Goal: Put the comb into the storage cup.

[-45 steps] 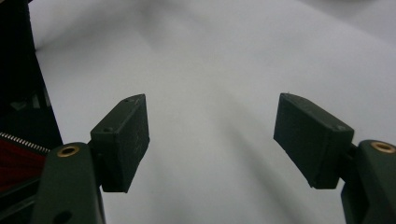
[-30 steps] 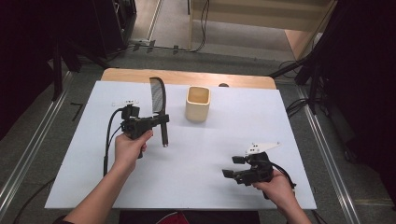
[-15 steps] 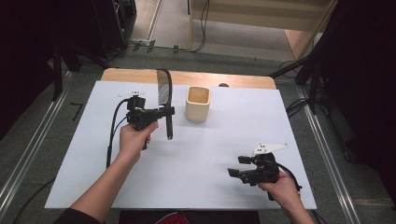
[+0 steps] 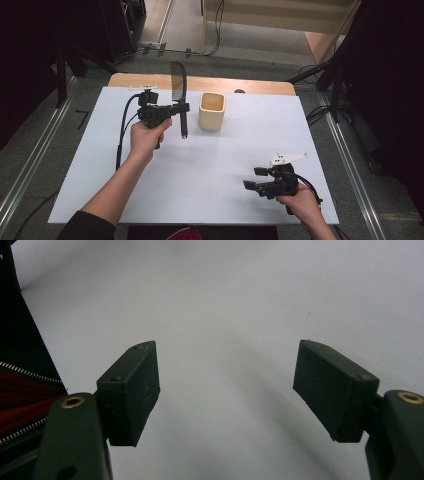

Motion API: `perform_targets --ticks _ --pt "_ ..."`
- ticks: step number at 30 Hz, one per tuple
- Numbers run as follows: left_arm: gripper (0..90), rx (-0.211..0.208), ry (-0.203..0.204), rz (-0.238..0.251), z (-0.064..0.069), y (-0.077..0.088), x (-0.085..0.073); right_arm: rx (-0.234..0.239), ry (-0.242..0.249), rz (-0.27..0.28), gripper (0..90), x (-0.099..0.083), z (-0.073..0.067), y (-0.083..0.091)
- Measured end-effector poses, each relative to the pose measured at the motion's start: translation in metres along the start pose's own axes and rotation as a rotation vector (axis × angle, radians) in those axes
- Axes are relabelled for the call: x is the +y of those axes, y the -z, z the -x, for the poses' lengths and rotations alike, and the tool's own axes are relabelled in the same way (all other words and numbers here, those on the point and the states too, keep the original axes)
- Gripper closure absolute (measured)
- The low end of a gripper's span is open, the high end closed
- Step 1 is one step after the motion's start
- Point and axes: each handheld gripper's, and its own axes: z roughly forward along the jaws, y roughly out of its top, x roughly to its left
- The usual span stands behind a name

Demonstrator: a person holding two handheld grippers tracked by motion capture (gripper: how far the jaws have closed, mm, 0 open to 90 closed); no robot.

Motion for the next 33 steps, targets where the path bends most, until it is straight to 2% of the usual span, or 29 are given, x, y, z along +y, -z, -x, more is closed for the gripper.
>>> perform_targets --ticks 10,13,27,33 --pt "74.0 -0.001 0.006 -0.001 0.003 -0.01 0.014 0.0 0.004 -0.017 24.6 0.001 -0.002 -0.003" --pt "74.0 0.011 -0.015 -0.004 0.005 -0.017 0.018 -0.01 0.011 -0.011 24.6 0.002 -0.003 -0.003" --pt "74.0 -0.006 -0.024 0.026 0.016 -0.034 0.042 -0.007 0.011 -0.006 24.7 0.002 -0.001 -0.003" --pt "74.0 0.003 -0.039 0.038 0.021 -0.04 0.052 0.0 0.012 -0.003 24.7 0.002 -0.003 -0.003"
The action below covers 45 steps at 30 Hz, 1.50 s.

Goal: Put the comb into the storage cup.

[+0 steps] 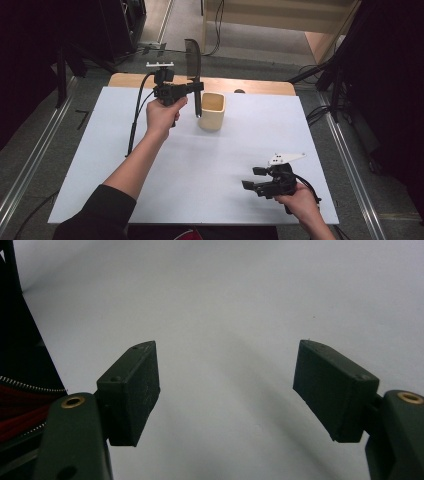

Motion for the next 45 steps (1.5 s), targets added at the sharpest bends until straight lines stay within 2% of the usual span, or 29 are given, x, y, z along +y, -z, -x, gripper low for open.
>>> perform_targets --ticks 7,10,11,13,15,21,25,26,33,45 --pt "74.0 0.012 -0.024 0.004 0.003 -0.009 0.007 0.004 0.001 0.006 24.6 0.001 0.0 0.001" --pt "74.0 0.016 -0.018 0.014 0.001 -0.016 0.01 0.002 0.004 0.005 24.7 0.001 0.0 0.001" --pt "74.0 0.007 0.003 0.021 0.0 -0.02 0.011 0.002 0.007 0.005 24.7 0.001 0.0 0.001" --pt "74.0 0.012 -0.003 0.026 0.001 -0.022 0.012 0.004 0.008 0.006 24.6 0.001 0.0 0.0" --pt "74.0 0.031 -0.034 0.027 0.004 -0.028 0.014 0.003 0.009 0.005 24.7 0.001 0.0 0.0" --pt "73.9 0.037 -0.037 0.045 0.003 -0.04 0.017 0.01 0.015 0.009 24.7 0.001 0.001 0.0" --pt "74.0 0.059 -0.055 0.047 0.002 -0.047 0.018 0.007 0.014 0.009 24.7 0.001 0.001 0.0" --pt "74.0 0.071 -0.072 0.042 0.002 -0.05 0.02 0.008 0.014 0.01 24.6 0.001 0.001 0.0" --pt "74.0 0.075 -0.075 0.043 -0.003 -0.059 0.02 0.013 0.016 0.012 24.7 0.002 0.001 0.0" --pt "74.0 0.088 -0.132 0.047 -0.008 -0.071 0.013 0.021 0.017 0.012 24.7 0.002 0.0 0.001"
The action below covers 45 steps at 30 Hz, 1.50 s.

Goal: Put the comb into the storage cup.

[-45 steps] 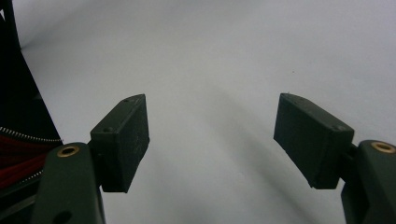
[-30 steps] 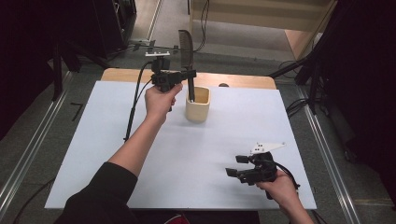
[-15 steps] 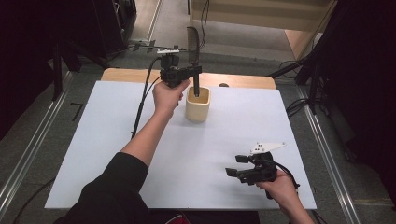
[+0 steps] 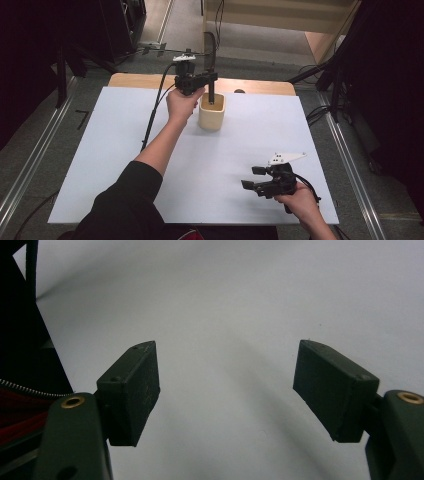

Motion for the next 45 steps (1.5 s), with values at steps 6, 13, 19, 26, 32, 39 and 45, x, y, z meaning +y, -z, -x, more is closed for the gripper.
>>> perform_targets --ticks 6,13,19,26,32,39,45 --pt "73.9 0.0 -0.007 -0.007 0.001 -0.005 -0.004 0.002 -0.003 0.005 24.6 0.0 0.0 0.0" --pt "73.9 0.005 -0.015 0.0 -0.002 -0.008 -0.014 0.003 -0.001 0.003 24.6 0.001 0.0 -0.001" --pt "73.9 0.01 -0.013 -0.003 -0.004 -0.01 -0.018 0.005 -0.002 0.006 24.6 0.001 0.0 -0.001" --pt "73.9 0.016 -0.039 -0.014 -0.001 -0.013 -0.024 0.008 -0.002 0.007 24.6 0.001 0.0 -0.001" --pt "73.9 0.037 -0.058 -0.015 -0.001 -0.016 -0.029 0.012 0.007 0.002 24.6 0.001 -0.002 -0.001" --pt "73.8 0.033 -0.056 -0.025 -0.003 -0.018 -0.035 0.01 0.006 -0.004 24.6 0.001 -0.001 -0.001" --pt "73.8 0.027 -0.056 -0.028 -0.005 -0.017 -0.039 0.011 0.006 -0.002 24.6 0.001 -0.002 -0.002"
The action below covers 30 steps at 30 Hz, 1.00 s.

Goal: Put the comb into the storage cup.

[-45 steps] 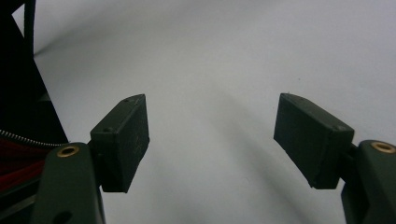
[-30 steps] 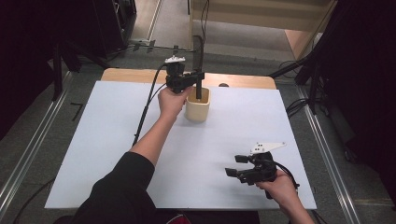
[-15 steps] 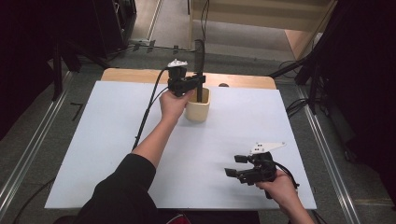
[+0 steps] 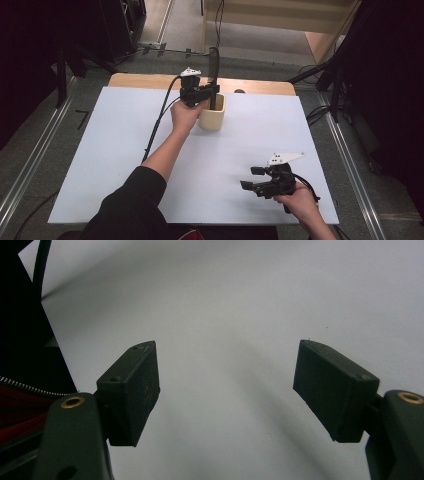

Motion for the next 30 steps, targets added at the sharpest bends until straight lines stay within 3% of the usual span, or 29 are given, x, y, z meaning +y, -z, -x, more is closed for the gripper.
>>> perform_targets --ticks 15,17,18,19,20,22,30 --pt "72.7 -0.01 -0.04 -0.021 0.001 0.005 -0.005 0.006 0.008 -0.002 24.6 0.0 -0.001 -0.001" --pt "60.4 -0.034 -0.032 -0.027 -0.001 0.006 -0.005 0.006 0.003 -0.002 24.6 0.0 -0.001 -0.001" --pt "46.3 -0.031 -0.021 -0.03 -0.003 0.007 -0.004 0.006 0.003 -0.002 24.6 0.0 -0.001 -0.001" --pt "38.5 -0.031 -0.021 -0.03 -0.003 0.007 -0.004 0.006 0.003 -0.002 24.6 0.0 -0.001 -0.001" --pt "38.5 -0.016 -0.031 -0.032 -0.004 0.008 -0.004 0.007 0.005 -0.003 24.6 0.0 -0.001 -0.001" --pt "23.9 0.003 -0.021 -0.043 -0.007 0.01 -0.003 0.008 0.01 -0.005 24.6 0.0 -0.001 -0.001" --pt "25.9 -0.035 0.037 -0.067 -0.014 0.022 0.003 0.01 0.008 -0.004 24.6 0.0 -0.002 -0.002"
